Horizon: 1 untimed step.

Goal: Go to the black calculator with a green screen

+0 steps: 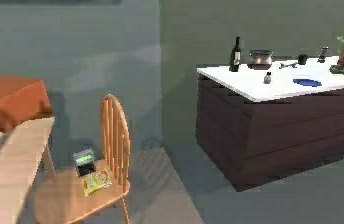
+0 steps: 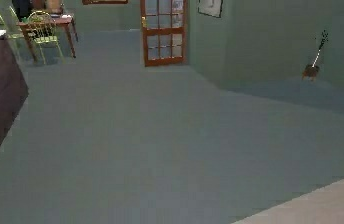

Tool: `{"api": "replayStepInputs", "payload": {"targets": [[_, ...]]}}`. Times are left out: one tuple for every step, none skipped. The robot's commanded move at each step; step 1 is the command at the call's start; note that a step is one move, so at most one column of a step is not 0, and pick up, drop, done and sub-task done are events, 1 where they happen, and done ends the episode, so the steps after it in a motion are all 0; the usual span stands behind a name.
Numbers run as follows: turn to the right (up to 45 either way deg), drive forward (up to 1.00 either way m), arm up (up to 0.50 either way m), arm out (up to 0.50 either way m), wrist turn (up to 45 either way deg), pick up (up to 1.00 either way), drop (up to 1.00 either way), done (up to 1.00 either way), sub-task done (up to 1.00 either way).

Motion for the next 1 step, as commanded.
{"api": "replayStepInputs", "payload": {"targets": [[0.0,0.4,0.0,0.0,0.0,0.0,0.0,0.0,0.0]]}}
